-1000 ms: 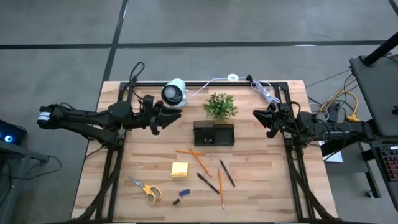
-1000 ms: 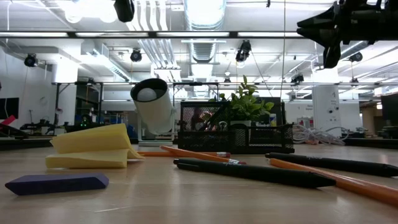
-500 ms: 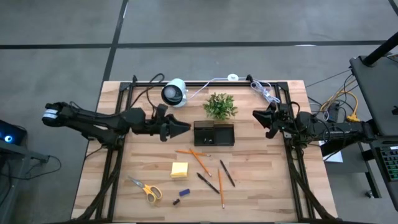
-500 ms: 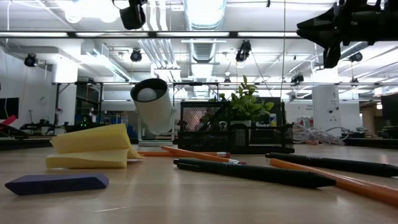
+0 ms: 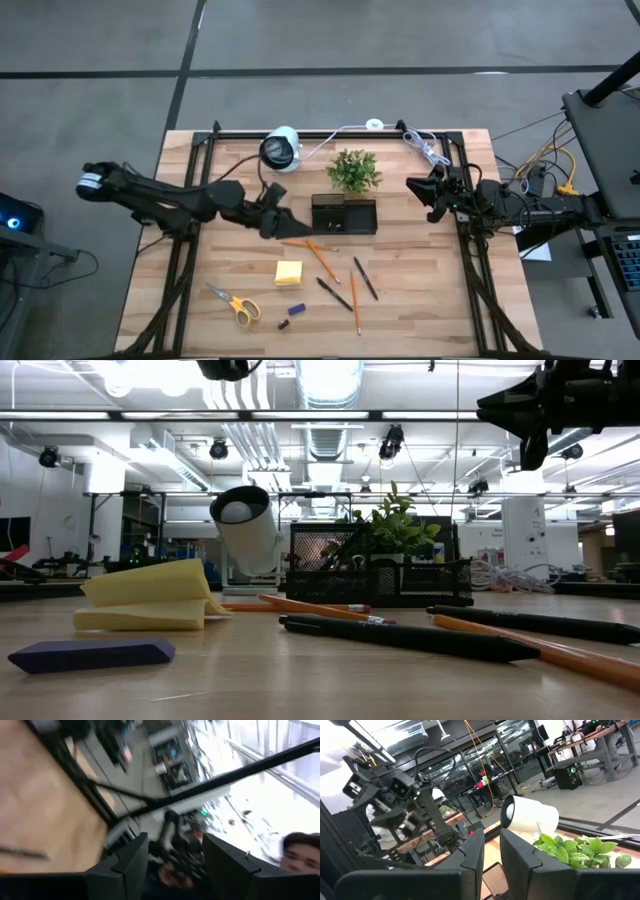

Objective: Pick and place office supplies into organizer
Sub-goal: Put the black binder clip into the black desk organizer

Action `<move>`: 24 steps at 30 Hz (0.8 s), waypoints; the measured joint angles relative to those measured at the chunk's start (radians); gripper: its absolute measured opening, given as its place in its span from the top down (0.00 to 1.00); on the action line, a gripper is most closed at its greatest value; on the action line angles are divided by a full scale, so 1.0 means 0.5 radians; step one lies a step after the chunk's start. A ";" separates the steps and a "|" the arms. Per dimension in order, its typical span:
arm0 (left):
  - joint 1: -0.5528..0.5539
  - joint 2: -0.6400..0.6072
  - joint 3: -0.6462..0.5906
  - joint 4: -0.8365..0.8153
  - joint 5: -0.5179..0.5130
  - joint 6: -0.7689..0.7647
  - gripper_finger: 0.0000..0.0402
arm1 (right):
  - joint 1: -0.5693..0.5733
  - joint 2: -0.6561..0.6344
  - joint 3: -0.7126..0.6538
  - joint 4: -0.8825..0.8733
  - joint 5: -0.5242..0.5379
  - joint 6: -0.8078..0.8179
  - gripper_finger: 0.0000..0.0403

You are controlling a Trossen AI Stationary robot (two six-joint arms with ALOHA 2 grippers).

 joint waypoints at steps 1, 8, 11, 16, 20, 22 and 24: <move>-0.013 0.018 0.009 0.000 0.043 -0.069 0.57 | 0.000 0.000 0.000 0.000 0.000 -0.002 0.87; -0.096 0.137 0.063 -0.005 0.310 -0.458 0.57 | 0.000 0.001 0.000 0.000 0.000 -0.001 0.87; -0.129 0.172 0.100 -0.167 0.398 -0.566 0.57 | 0.000 0.001 0.000 -0.003 0.000 -0.001 0.87; -0.166 0.204 0.248 -0.757 0.561 -0.599 0.57 | 0.000 0.002 0.000 -0.015 0.000 -0.001 0.87; -0.200 0.242 0.343 -1.035 0.567 -0.529 0.57 | 0.000 0.002 0.000 -0.015 0.000 -0.001 0.87; -0.218 0.267 0.377 -1.064 0.560 -0.478 0.57 | 0.000 0.002 0.000 -0.015 0.000 -0.001 0.87; -0.235 0.296 0.400 -1.065 0.523 -0.449 0.57 | 0.000 0.002 0.000 -0.016 0.001 -0.001 0.87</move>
